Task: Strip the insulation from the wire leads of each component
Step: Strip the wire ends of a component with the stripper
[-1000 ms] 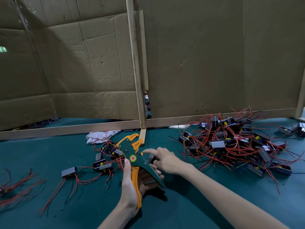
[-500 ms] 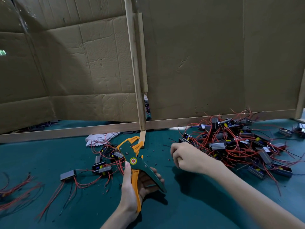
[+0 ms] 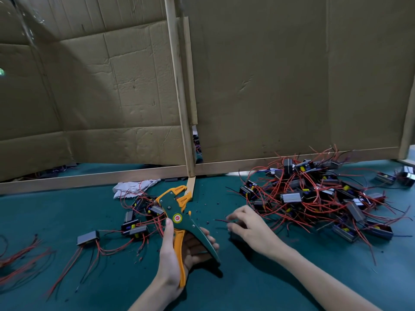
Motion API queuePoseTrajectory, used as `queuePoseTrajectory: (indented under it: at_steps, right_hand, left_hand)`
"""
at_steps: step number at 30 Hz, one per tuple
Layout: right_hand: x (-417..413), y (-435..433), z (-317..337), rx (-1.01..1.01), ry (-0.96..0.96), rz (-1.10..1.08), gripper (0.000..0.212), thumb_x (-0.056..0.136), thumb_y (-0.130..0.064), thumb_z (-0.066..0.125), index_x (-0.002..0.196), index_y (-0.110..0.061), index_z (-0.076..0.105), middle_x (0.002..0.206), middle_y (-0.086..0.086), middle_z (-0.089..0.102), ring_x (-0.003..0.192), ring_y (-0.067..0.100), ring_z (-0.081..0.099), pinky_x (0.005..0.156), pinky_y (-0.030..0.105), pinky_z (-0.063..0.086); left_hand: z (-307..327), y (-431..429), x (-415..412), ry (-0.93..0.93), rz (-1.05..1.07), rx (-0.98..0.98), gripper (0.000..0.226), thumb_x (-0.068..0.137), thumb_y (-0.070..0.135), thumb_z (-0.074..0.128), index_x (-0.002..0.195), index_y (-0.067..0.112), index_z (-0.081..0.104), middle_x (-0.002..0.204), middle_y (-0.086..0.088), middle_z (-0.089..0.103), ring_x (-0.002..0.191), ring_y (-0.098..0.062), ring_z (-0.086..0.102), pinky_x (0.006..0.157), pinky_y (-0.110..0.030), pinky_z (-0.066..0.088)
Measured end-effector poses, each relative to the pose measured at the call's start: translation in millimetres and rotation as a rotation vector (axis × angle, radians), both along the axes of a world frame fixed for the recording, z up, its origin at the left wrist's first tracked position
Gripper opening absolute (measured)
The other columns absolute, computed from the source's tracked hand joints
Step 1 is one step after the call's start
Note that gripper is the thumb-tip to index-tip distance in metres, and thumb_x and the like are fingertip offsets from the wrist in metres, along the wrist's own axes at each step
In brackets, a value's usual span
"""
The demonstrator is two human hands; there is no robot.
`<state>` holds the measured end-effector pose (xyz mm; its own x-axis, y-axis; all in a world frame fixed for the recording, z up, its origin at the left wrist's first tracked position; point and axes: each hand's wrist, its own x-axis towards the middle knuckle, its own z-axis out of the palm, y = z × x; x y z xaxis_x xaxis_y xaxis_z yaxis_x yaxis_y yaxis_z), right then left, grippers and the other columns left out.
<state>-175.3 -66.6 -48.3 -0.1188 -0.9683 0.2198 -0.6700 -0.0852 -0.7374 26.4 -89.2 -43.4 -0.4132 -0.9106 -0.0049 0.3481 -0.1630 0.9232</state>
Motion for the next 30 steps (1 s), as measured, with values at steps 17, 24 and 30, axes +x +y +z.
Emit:
queuePoseTrajectory:
  at_steps: [17,24,30]
  right_hand:
    - [-0.6,12.7,6.4,-0.091,-0.050,-0.072,0.014,0.095,-0.012,0.056,0.086,-0.014,0.066,0.073,-0.005,0.070,0.068,0.001,0.061,0.068,0.016,0.044]
    - [0.3,14.2,6.3,-0.059,-0.178,-0.101,0.012,0.098,-0.013,0.051,0.088,-0.013,0.058,0.072,-0.002,0.074,0.071,0.007,0.066,0.070,0.017,0.049]
    - [5.3,16.0,10.3,0.053,-0.522,-0.035,0.013,0.101,-0.014,0.046,0.090,-0.011,0.053,0.065,-0.002,0.068,0.068,0.009,0.061,0.070,0.019,0.047]
  left_hand:
    - [2.6,1.0,0.7,-0.025,0.005,0.028,0.088,0.077,0.074,0.035,0.085,-0.006,0.071,0.090,-0.032,0.065,0.085,-0.046,0.066,0.071,-0.044,0.056]
    - [6.3,4.0,2.6,-0.025,-0.044,0.110,0.089,0.076,0.075,0.034,0.086,-0.006,0.070,0.089,-0.031,0.065,0.084,-0.045,0.067,0.070,-0.044,0.056]
    - [46.4,19.9,-7.7,-0.062,-0.065,0.141,0.078,0.103,0.042,0.016,0.072,-0.015,0.059,0.065,-0.030,0.059,0.067,-0.031,0.064,0.076,-0.035,0.050]
